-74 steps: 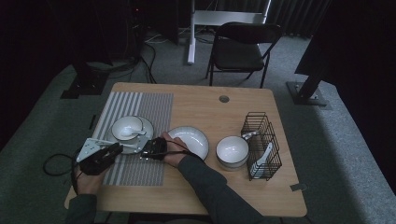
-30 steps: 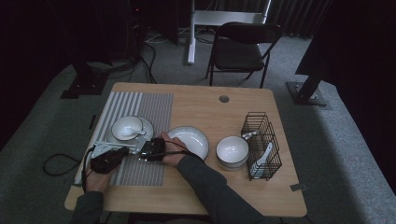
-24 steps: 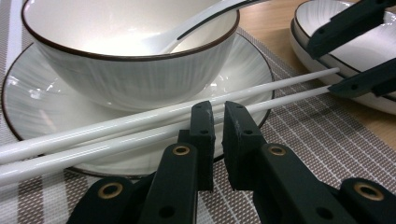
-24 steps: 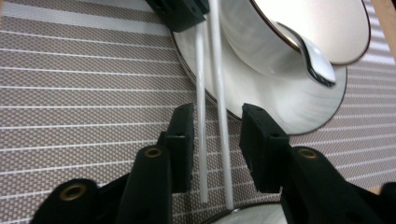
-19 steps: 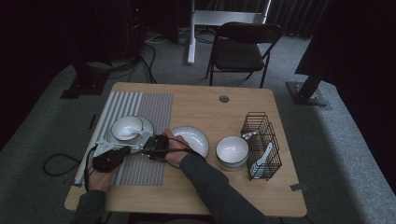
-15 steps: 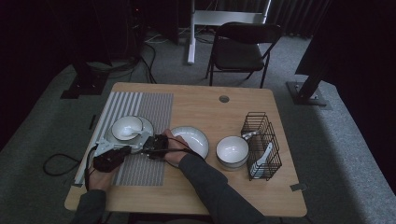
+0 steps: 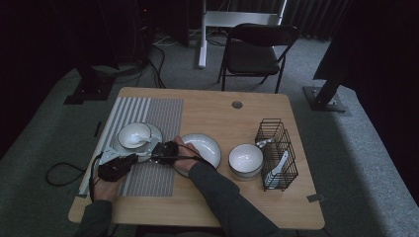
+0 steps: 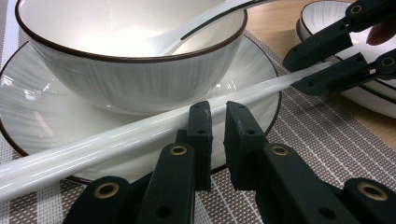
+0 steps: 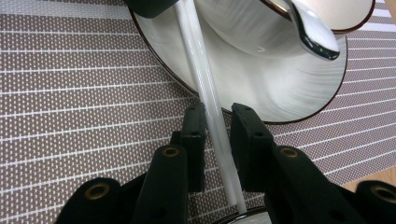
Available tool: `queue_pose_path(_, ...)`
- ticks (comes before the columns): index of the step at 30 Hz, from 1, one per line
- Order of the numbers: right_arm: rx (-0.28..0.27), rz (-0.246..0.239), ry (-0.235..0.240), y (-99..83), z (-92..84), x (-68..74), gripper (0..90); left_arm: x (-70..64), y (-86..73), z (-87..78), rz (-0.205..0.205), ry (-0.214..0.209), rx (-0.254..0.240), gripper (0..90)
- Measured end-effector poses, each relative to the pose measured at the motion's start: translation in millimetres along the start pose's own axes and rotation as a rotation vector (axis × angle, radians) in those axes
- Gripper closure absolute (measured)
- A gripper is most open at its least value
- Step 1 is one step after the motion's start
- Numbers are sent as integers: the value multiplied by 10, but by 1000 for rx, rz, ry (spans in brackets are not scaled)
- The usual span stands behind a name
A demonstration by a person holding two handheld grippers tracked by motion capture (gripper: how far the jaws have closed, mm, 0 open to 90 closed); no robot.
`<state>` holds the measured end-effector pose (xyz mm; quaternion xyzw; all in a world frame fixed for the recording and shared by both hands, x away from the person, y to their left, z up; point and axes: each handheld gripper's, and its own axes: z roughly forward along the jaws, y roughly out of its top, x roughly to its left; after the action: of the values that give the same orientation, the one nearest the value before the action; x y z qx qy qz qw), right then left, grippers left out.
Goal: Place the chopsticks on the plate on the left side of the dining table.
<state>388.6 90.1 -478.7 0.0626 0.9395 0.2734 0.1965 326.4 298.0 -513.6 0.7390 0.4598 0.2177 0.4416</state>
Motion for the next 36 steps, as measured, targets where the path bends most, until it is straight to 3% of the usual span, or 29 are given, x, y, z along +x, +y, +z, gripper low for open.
queue_pose_path(6, -21, 1, 6, -3, -56, 9, 647, 16, 11, -28, -3, 8, -8, 804)
queue_pose_path(11, -72, 13, 5, -28, -261, -47, 618, 24, 28, -96, -8, 18, -29, 799)
queue_pose_path(14, -108, 42, -18, -70, -418, -126, 616, 50, 41, -151, -5, 30, -37, 795)
queue_pose_path(20, -121, 96, -50, -165, -579, -266, 619, 172, 52, -255, -20, 65, -48, 786)
queue_pose_path(25, -103, 106, -40, -213, -524, -268, 617, 288, 74, -330, -23, 98, -52, 778)
queue_pose_path(32, -74, 80, 1, -165, -337, -166, 617, 465, 124, -417, -43, 150, -63, 768)
queue_pose_path(36, -32, 59, 20, -141, -209, -128, 622, 566, 141, -468, -63, 181, -73, 766)
